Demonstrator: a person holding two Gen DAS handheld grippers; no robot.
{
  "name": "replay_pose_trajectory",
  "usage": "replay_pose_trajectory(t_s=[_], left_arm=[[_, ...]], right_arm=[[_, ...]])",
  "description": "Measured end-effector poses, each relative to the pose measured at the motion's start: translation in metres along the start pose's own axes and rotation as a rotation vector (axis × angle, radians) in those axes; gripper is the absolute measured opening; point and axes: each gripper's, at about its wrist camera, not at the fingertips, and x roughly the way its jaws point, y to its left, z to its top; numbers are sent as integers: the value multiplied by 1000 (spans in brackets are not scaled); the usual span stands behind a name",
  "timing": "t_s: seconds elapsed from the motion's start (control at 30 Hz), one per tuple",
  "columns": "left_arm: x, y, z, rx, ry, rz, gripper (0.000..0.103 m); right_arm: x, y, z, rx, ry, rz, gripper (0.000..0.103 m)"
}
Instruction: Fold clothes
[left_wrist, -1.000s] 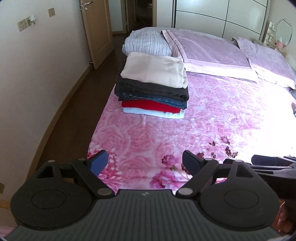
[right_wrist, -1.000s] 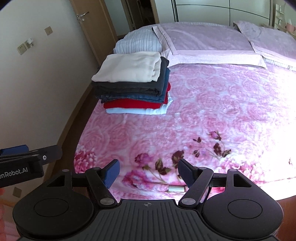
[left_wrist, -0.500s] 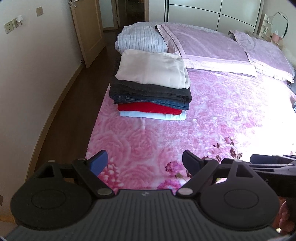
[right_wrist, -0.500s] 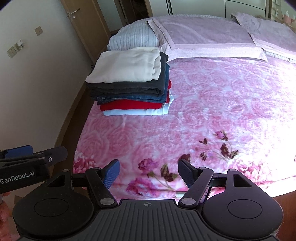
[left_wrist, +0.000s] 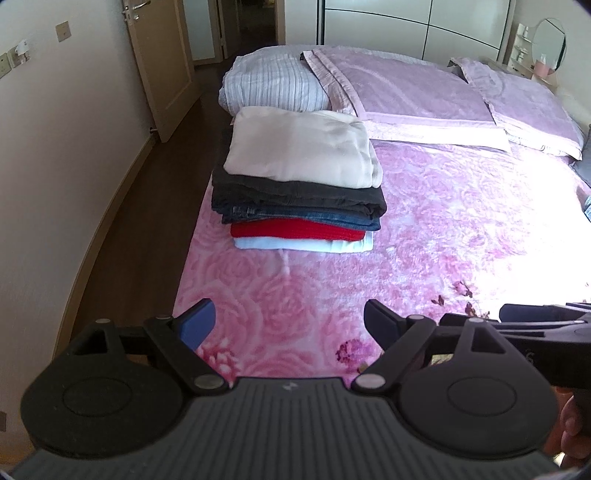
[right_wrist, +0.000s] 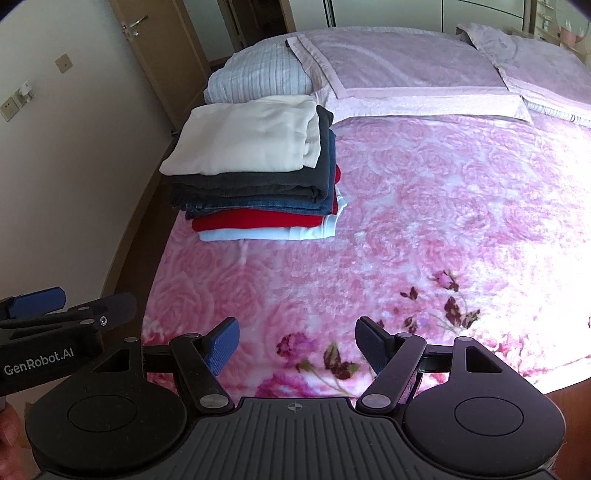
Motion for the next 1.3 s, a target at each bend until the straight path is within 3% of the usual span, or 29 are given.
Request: replay_pose_trajectory(t_s=[0.8,1.3], left_arm=[[40,39,31,-1,-32,-14,85],[46,61,32,-37,-26,-10,85]], right_arm=[[44,33,38,-10,7,-11,73],[54,50,39,-15,42,-23,73]])
